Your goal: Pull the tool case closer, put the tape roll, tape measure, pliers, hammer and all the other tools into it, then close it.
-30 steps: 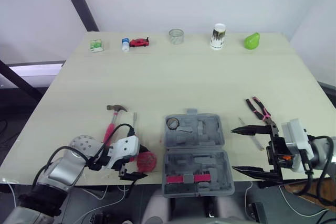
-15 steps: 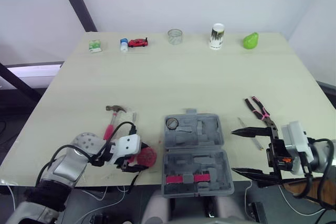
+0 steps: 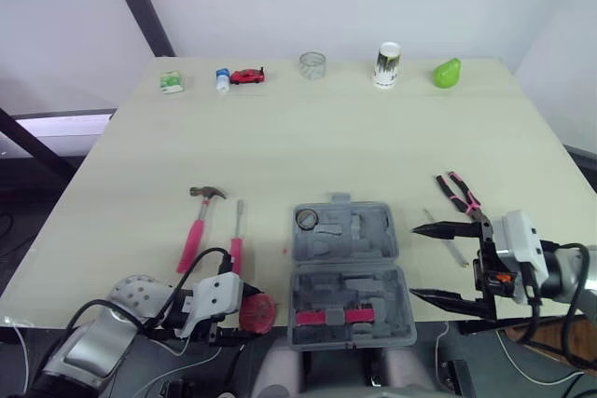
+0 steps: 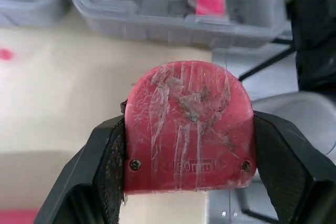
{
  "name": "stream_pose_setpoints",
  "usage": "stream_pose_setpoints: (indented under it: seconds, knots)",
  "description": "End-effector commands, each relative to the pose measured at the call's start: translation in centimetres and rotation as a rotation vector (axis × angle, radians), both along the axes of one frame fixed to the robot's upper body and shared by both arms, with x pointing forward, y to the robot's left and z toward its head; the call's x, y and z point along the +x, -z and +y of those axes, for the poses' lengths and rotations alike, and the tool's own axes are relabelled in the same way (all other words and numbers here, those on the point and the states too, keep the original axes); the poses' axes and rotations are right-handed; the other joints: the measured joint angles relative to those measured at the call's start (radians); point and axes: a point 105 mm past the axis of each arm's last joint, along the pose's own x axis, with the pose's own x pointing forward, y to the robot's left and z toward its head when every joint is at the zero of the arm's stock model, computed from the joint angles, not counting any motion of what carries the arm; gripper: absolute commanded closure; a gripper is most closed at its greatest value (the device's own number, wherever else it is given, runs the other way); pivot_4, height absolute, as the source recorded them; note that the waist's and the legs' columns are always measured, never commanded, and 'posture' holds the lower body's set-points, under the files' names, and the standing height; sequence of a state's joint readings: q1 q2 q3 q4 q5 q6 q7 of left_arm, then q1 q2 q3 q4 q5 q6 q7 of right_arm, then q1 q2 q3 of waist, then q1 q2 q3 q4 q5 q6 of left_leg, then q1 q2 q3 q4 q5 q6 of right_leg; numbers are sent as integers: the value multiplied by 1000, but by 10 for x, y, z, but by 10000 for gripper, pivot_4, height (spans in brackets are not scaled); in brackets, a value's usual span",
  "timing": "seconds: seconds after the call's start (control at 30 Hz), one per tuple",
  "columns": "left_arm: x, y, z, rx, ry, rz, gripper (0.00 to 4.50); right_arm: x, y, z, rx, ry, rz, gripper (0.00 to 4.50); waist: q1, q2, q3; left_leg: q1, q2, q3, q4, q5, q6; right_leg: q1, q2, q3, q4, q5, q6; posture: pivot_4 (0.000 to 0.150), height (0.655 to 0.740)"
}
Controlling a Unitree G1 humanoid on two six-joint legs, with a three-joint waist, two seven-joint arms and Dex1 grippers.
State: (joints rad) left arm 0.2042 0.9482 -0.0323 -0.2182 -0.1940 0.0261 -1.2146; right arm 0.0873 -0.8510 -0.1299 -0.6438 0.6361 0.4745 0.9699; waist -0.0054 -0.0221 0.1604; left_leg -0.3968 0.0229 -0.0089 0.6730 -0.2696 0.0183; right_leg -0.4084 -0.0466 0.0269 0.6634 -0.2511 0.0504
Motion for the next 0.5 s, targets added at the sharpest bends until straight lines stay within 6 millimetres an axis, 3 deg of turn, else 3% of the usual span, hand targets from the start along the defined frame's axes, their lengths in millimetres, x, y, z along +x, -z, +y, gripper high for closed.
stream_pose_setpoints:
  seconds: [0.03,0.23,0.37,0.5]
  knots:
    - [8,-31,-4,-35,1,-65,15740,8,3,0,-30,51,8,0,2,1,0,0,0,0,0,0,0,0,0,0,0,0,0,1500,7400]
    - [18,-73,-16,-100,15,-103,15740,18,-5,14,-14,71,17,0,-5,1,0,-1,-1,0,0,0,0,0,0,0,-1,0,0,1500,7400]
    - [24,-92,-25,-131,30,-131,15740,25,-8,22,30,121,206,0,-8,1,0,-1,-1,0,0,0,0,0,0,0,0,0,0,1500,7400]
    - [49,-100,-41,-161,48,-170,15740,34,-11,39,72,131,328,0,-5,1,0,-1,-2,0,0,0,0,0,1,0,0,0,0,1500,7400]
